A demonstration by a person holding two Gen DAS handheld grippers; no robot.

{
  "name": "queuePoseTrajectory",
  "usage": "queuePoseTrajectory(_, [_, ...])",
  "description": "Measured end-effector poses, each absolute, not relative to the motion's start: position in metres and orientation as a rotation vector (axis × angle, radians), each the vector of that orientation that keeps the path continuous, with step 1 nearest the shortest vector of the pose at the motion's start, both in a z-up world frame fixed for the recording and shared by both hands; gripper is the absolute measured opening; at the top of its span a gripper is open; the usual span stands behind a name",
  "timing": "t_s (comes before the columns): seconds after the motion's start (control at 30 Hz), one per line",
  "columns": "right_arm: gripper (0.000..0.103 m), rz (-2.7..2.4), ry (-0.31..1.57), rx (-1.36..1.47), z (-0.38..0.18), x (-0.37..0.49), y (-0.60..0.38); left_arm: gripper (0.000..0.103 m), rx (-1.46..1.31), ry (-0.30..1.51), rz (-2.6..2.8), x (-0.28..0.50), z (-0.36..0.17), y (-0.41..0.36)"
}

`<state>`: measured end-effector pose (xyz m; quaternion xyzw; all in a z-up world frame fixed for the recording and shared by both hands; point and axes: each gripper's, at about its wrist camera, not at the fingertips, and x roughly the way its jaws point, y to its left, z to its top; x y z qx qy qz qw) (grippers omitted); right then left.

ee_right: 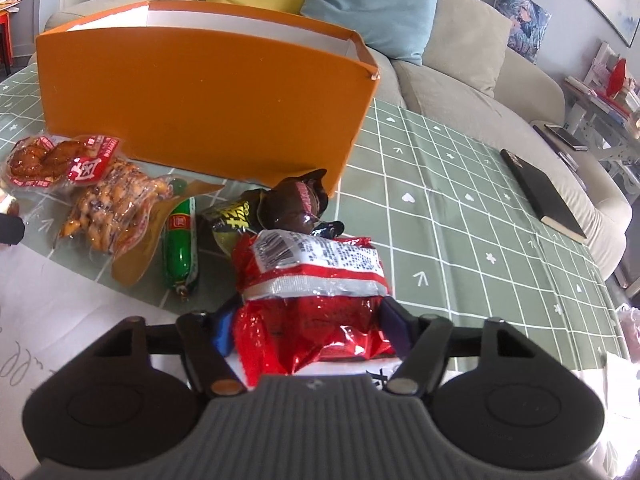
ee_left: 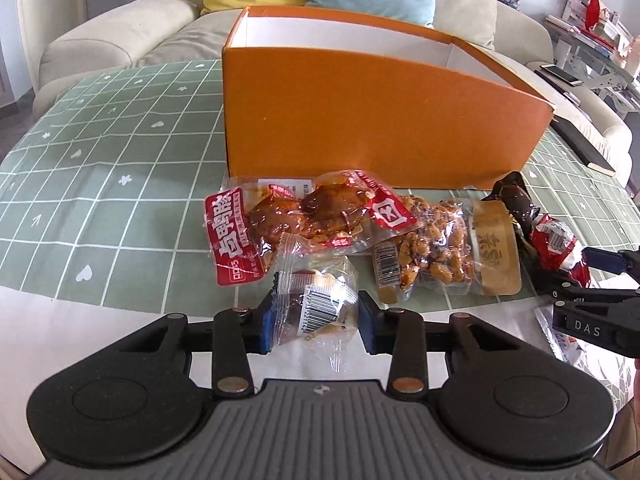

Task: Organize snacks
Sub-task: 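Grasp the red sausage bag with the right tool while the left tool grasps a clear bun bag, then lift both held bags and carry them over the orange box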

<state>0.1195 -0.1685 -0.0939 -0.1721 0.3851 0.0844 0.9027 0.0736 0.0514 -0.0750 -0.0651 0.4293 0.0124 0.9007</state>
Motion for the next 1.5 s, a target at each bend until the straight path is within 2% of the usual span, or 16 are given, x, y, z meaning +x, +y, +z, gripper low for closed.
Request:
queuePoseTrajectory(0.07, [0.060, 0.171, 0.788, -0.365, -0.091, 0.116, -0.167, 0.043, -0.122, 0.892, 0.020, 0.072, -0.073, 0.049])
queuePoseTrajectory(0.1, [0.051, 0.170, 0.782, -0.371, -0.089, 0.113, -0.166, 0.043, -0.114, 0.893, 0.020, 0.071, -0.072, 0.048])
queuePoseTrajectory(0.17, [0.048, 0.173, 0.775, -0.384, -0.085, 0.111, -0.165, 0.043, -0.107, 0.893, 0.019, 0.069, -0.071, 0.047])
queuePoseTrajectory(0.6, [0.039, 0.184, 0.675, -0.398, -0.045, 0.091, -0.155, 0.042, -0.112, 0.855, 0.029, 0.058, -0.045, 0.046])
queuePoseTrajectory(1.07, [0.037, 0.256, 0.607, -0.301, 0.000, 0.084, -0.146, 0.042, -0.119, 0.797, 0.006, 0.058, -0.013, 0.045])
queuePoseTrajectory(1.5, [0.036, 0.380, 0.501, -0.317, 0.044, 0.101, -0.122, 0.042, -0.065, 0.698, -0.019, 0.091, 0.033, 0.044])
